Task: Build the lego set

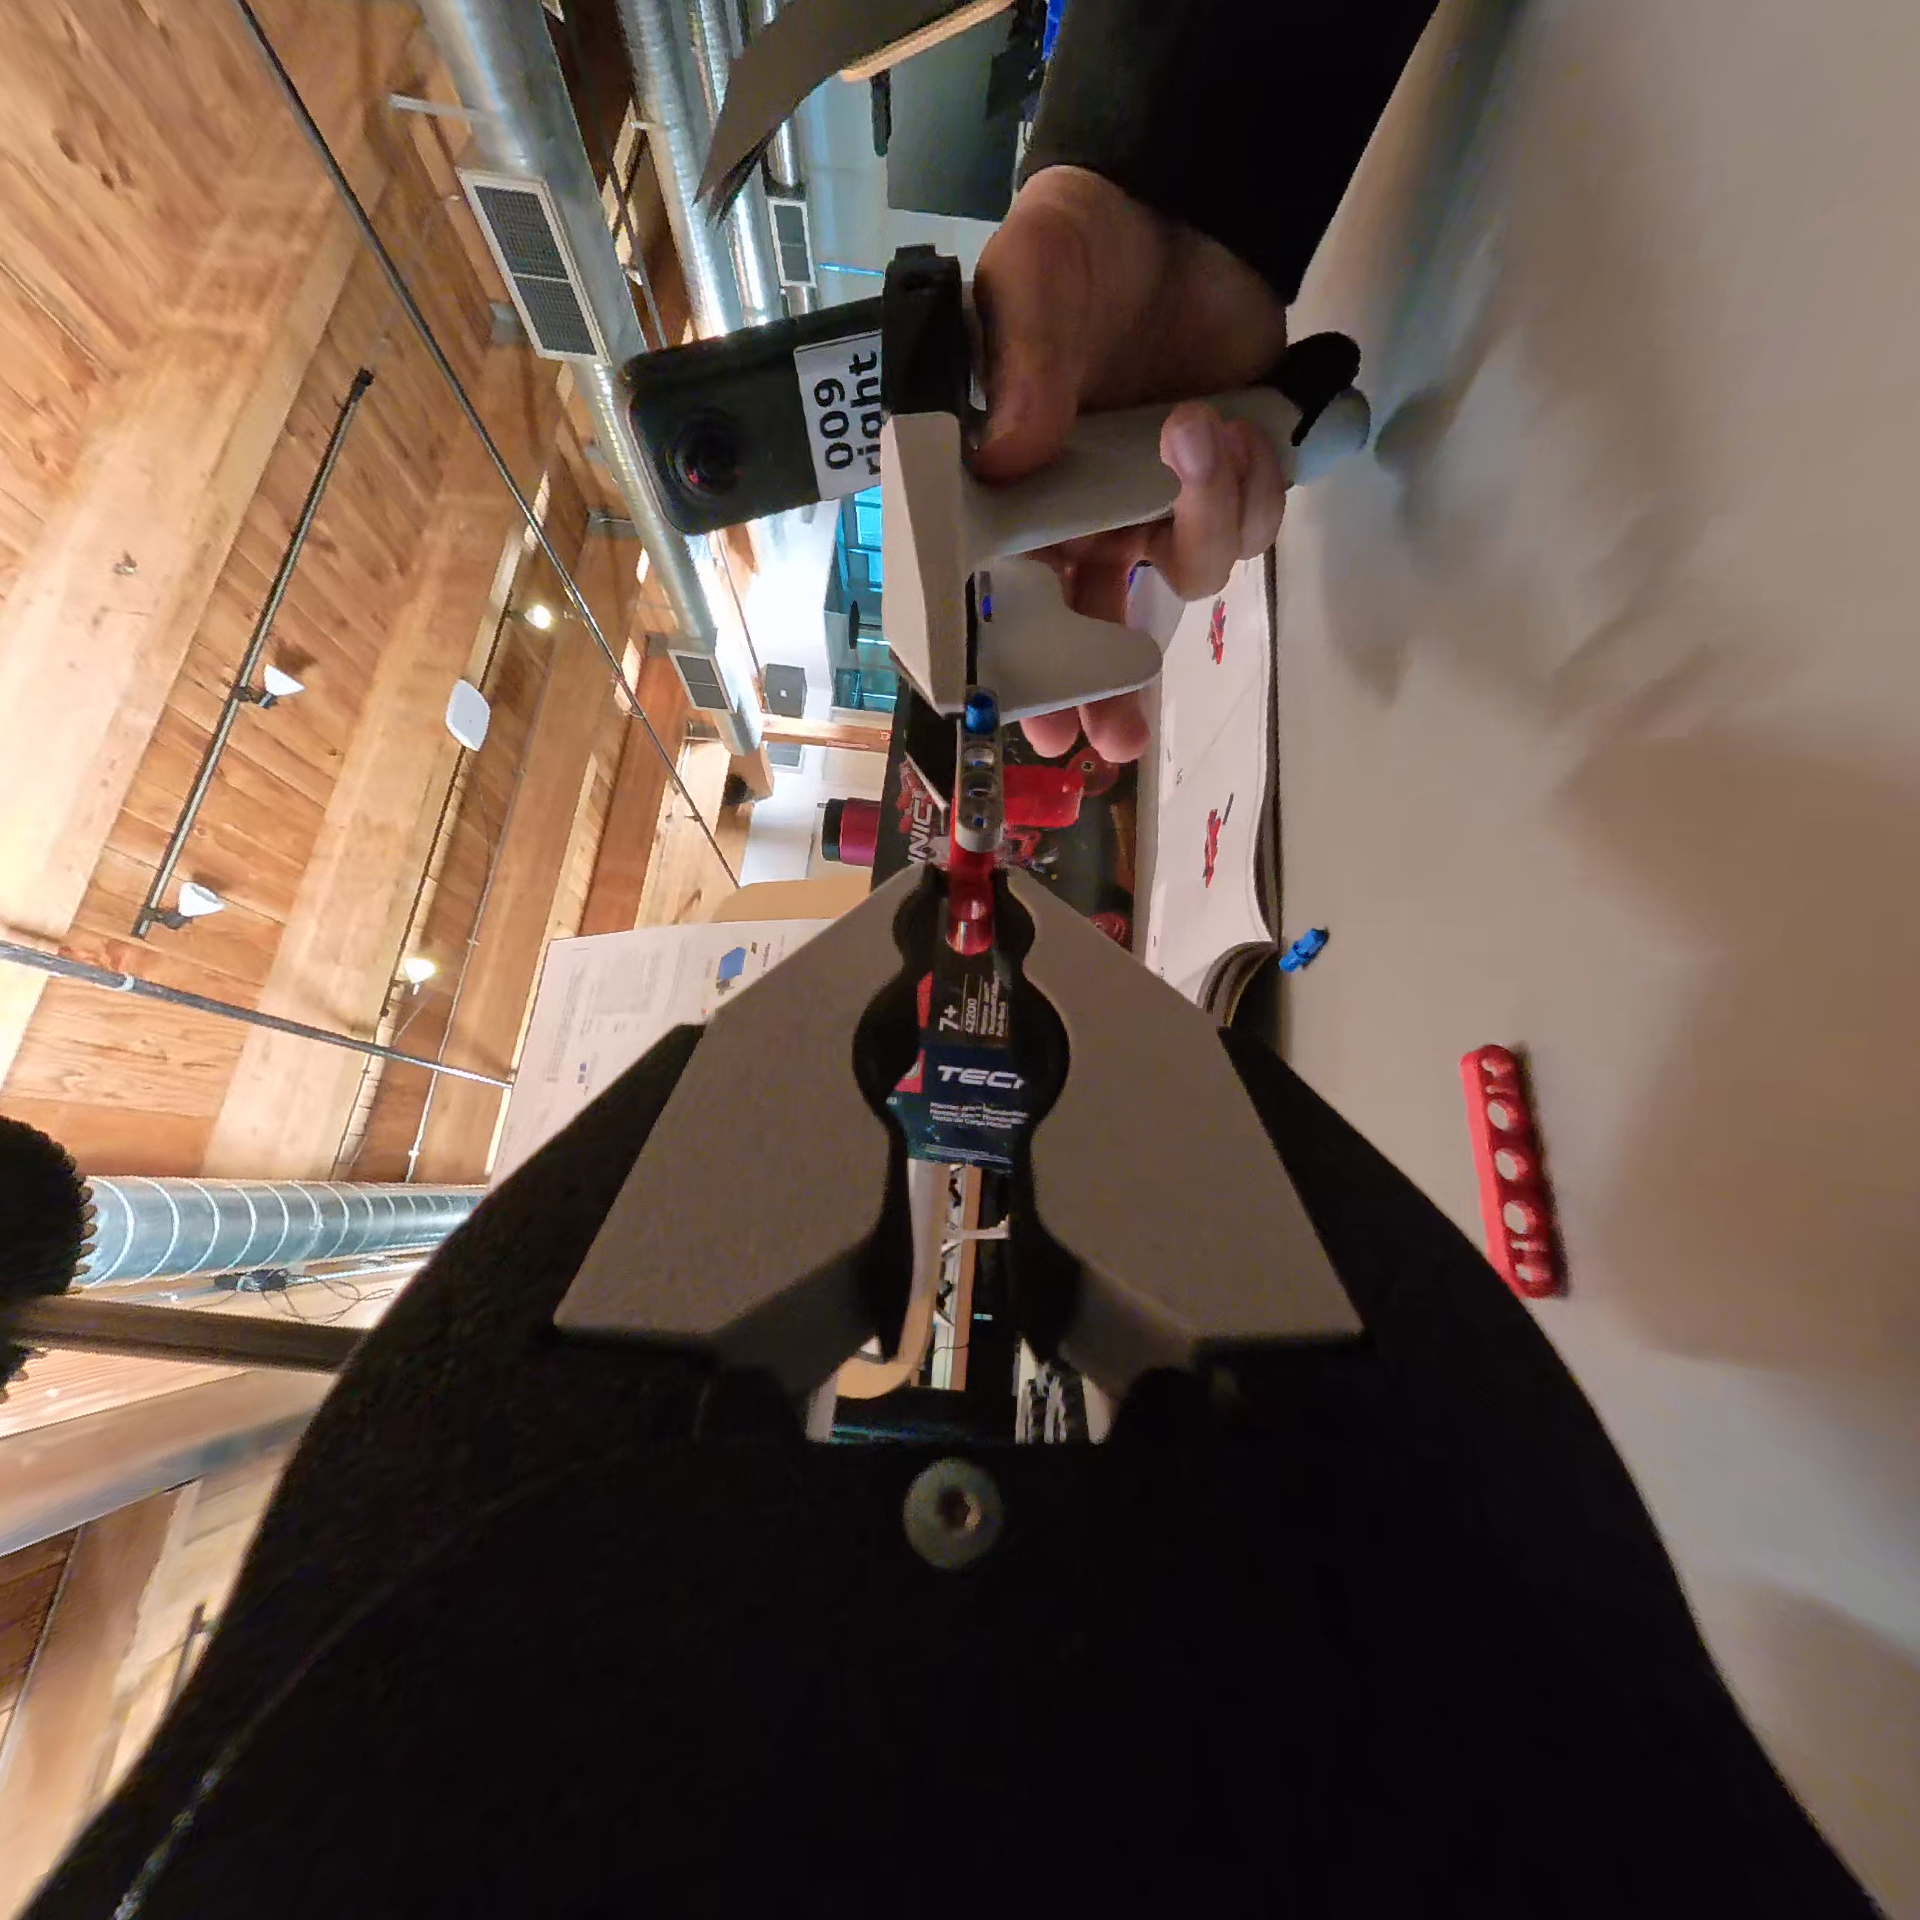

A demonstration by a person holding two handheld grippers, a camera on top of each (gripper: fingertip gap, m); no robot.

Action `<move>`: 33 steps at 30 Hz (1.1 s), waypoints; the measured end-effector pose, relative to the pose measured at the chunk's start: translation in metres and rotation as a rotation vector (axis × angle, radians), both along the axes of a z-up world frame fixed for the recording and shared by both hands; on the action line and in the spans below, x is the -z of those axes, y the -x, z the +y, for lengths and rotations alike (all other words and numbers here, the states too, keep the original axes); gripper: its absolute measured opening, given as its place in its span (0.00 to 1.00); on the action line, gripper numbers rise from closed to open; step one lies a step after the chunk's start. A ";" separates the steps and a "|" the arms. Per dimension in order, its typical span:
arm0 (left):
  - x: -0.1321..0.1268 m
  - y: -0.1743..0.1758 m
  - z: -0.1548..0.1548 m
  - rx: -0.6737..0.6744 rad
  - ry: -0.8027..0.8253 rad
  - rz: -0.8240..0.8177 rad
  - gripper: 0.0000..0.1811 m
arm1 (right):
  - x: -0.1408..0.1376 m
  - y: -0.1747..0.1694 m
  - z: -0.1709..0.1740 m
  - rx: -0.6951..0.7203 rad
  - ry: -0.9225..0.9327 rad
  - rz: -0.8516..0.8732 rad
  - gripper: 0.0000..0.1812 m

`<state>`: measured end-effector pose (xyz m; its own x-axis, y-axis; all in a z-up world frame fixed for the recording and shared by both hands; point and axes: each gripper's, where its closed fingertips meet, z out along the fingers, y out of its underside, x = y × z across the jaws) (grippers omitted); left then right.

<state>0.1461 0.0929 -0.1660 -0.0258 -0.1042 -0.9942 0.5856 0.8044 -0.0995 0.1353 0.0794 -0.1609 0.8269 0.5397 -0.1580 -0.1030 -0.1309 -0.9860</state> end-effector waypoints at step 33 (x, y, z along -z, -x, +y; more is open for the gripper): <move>0.044 -0.002 0.008 -0.006 0.436 1.045 0.19 | 0.031 -0.011 0.011 0.152 -0.028 -0.529 0.10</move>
<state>0.1478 0.1006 -0.2102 -0.8212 -0.4392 -0.3643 0.0474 0.5837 -0.8106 0.1464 0.0900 -0.1918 0.8587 0.4060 0.3129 0.3918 -0.1263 -0.9113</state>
